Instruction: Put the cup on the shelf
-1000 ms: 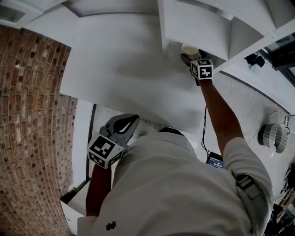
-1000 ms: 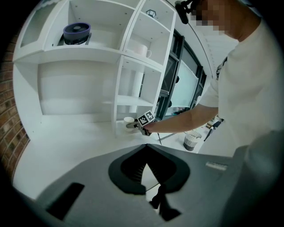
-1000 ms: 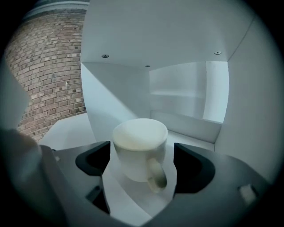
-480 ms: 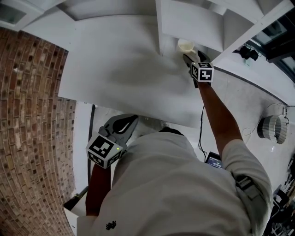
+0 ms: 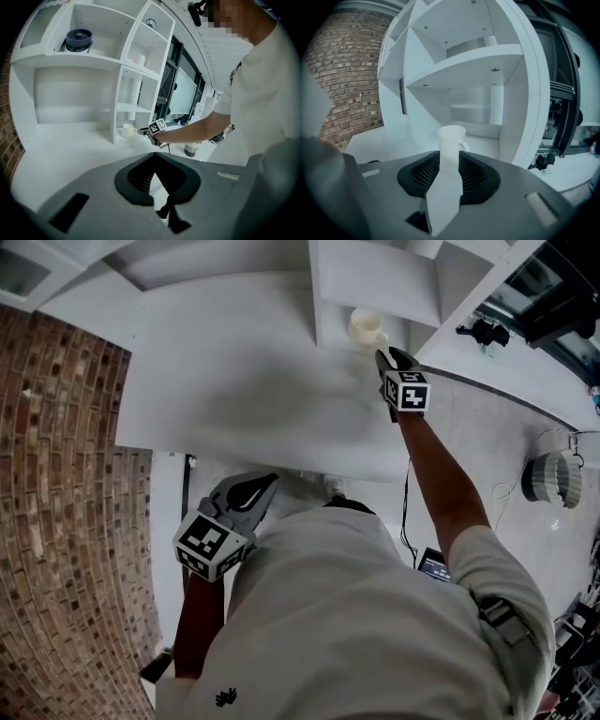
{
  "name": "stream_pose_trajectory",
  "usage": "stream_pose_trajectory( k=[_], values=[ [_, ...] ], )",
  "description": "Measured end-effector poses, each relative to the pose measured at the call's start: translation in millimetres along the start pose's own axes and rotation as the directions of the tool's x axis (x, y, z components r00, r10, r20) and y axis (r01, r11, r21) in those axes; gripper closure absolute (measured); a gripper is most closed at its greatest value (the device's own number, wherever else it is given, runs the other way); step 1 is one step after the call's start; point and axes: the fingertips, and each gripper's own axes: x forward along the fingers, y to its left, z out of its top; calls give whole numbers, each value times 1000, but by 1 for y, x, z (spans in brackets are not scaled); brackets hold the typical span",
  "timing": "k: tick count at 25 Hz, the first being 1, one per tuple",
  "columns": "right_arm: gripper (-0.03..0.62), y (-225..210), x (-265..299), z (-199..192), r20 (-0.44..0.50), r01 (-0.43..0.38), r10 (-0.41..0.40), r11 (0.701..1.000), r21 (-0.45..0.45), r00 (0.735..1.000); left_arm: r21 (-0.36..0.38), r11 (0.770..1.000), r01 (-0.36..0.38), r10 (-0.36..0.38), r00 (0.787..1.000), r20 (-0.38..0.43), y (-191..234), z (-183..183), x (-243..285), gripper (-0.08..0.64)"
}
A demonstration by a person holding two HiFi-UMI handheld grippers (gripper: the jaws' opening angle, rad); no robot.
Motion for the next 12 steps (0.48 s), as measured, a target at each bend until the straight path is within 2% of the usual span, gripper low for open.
stream_pose_trajectory(
  k=[5,9,12],
  values=[
    [524,7,-23,-9,0,22,-22,1000,-9,1000,36,999,35,-35,999,3,-8,-6,-9,554],
    [574,14,-45,-20,-11,43,-44,999,-15,999,22,998,52,-52,999,13,-16,-15,-19,554],
    [583,22,-59,-27,-16,56,-56,998,-18,998,33,997,65,-65,998,16,-21,-22,-29,554]
  ],
)
